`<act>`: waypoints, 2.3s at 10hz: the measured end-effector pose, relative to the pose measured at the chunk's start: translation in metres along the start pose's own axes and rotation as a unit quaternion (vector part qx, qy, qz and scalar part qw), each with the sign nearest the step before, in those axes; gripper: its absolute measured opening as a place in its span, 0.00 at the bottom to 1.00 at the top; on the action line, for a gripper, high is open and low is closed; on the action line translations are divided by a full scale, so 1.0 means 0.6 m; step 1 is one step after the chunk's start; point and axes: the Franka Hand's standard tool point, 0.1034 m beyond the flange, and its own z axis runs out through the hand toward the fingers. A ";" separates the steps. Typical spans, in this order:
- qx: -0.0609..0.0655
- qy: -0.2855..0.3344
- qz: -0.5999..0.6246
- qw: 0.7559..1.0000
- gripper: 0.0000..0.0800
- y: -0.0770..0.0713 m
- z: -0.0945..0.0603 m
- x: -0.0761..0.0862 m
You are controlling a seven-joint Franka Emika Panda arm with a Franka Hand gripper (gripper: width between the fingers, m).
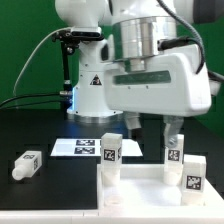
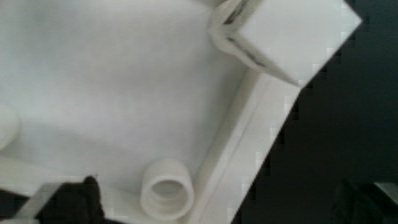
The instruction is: Assemble square table
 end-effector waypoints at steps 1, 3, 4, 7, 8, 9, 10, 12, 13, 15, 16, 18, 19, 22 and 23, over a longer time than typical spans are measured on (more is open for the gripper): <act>0.002 -0.002 -0.049 0.999 0.81 0.021 -0.016 0.016; 0.003 -0.005 -0.106 0.994 0.81 0.036 -0.031 0.046; 0.002 -0.005 -0.119 0.993 0.81 0.034 -0.027 0.042; 0.001 -0.006 -0.143 0.990 0.81 0.037 -0.025 0.042; -0.004 -0.006 -0.171 0.985 0.81 0.058 -0.023 0.054; -0.011 -0.009 -0.181 0.983 0.81 0.093 -0.027 0.077; -0.020 -0.016 -0.202 0.979 0.81 0.132 -0.027 0.101; -0.022 0.006 -0.200 0.980 0.81 0.159 -0.017 0.120; -0.023 0.001 -0.201 0.979 0.81 0.157 -0.016 0.116; -0.025 0.001 -0.221 0.975 0.81 0.167 -0.012 0.123; -0.032 0.003 -0.241 0.970 0.81 0.189 -0.001 0.136; -0.049 -0.012 -0.279 0.959 0.81 0.280 0.029 0.153; -0.058 -0.022 -0.274 0.960 0.81 0.319 0.039 0.150; -0.060 -0.016 -0.272 0.960 0.81 0.330 0.042 0.153; -0.062 -0.025 -0.286 0.956 0.81 0.340 0.044 0.154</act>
Offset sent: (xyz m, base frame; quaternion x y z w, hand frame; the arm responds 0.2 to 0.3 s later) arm 0.0000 0.0000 0.0000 0.0000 0.0000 -0.1296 0.9916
